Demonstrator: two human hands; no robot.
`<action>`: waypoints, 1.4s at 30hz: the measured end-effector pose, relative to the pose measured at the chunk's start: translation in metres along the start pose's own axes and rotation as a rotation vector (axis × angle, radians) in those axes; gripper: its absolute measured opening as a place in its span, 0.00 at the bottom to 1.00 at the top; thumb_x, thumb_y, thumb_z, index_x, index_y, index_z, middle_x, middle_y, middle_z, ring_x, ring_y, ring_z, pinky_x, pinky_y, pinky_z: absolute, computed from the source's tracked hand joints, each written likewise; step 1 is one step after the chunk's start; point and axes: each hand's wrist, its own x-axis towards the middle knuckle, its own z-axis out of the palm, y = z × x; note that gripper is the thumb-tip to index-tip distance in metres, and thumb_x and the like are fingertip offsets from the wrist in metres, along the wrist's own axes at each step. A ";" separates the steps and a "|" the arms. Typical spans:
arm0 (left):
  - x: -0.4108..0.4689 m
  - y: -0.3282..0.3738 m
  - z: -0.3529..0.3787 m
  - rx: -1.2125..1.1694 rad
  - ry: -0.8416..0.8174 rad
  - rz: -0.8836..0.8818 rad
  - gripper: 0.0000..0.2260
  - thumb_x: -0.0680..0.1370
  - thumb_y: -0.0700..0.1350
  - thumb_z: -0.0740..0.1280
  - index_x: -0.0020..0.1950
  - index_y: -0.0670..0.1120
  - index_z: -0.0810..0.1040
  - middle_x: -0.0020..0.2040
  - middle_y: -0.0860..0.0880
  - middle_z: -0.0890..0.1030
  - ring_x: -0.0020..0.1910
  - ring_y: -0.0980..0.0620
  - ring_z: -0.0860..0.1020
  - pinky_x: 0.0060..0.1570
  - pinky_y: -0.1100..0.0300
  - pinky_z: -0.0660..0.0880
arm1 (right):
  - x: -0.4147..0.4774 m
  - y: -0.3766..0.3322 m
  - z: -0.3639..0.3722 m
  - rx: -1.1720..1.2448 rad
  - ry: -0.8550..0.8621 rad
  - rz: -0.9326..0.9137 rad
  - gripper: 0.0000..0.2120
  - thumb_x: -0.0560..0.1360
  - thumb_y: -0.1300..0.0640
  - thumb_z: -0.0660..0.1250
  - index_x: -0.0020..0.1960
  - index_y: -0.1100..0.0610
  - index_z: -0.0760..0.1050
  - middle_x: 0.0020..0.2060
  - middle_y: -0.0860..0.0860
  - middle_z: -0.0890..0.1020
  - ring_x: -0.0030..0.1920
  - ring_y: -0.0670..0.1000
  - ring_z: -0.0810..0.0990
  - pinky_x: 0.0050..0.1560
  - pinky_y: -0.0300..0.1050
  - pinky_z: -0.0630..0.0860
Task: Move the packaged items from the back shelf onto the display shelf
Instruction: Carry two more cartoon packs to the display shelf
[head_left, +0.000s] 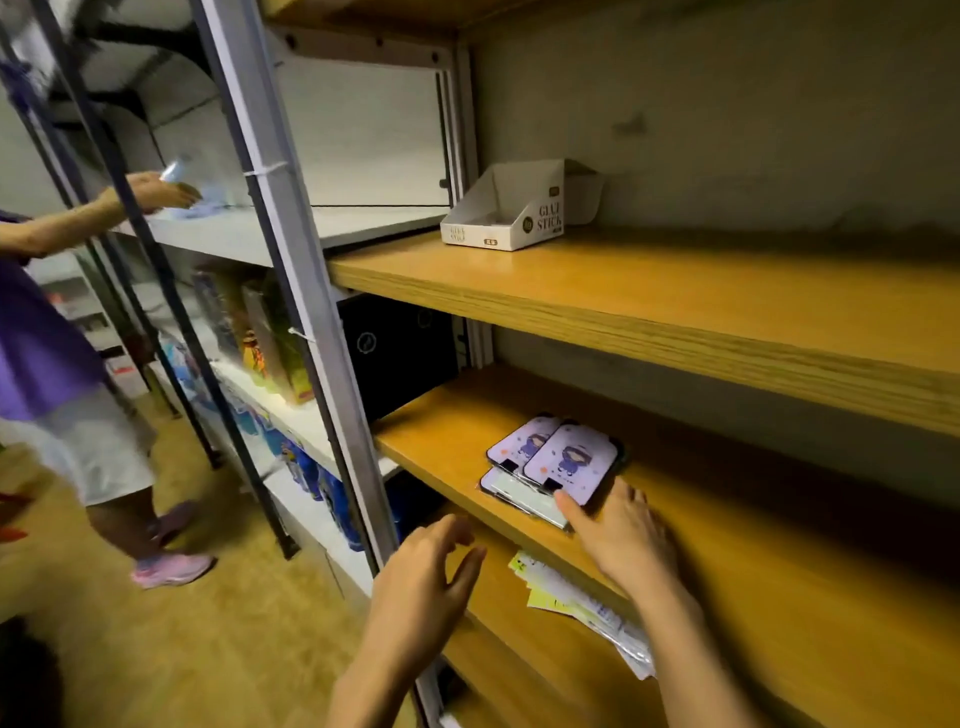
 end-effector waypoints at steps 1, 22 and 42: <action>0.008 -0.005 0.001 -0.001 -0.011 0.014 0.10 0.77 0.53 0.61 0.57 0.54 0.73 0.51 0.60 0.76 0.51 0.62 0.73 0.49 0.67 0.71 | 0.008 -0.007 0.003 0.005 0.017 0.023 0.42 0.72 0.33 0.55 0.75 0.59 0.49 0.73 0.59 0.60 0.69 0.59 0.65 0.57 0.47 0.70; 0.187 -0.061 0.046 0.010 -0.229 0.193 0.24 0.71 0.64 0.61 0.59 0.49 0.72 0.58 0.49 0.78 0.56 0.48 0.76 0.47 0.56 0.75 | 0.073 -0.007 0.029 0.420 0.303 0.392 0.17 0.72 0.48 0.68 0.54 0.59 0.74 0.47 0.55 0.83 0.34 0.54 0.83 0.42 0.55 0.81; 0.215 -0.034 0.057 -0.783 -0.720 0.153 0.11 0.74 0.42 0.67 0.50 0.46 0.66 0.45 0.44 0.79 0.30 0.45 0.82 0.23 0.54 0.78 | -0.039 0.024 0.029 0.816 0.697 0.422 0.13 0.74 0.57 0.66 0.56 0.60 0.70 0.47 0.57 0.82 0.41 0.54 0.85 0.33 0.45 0.82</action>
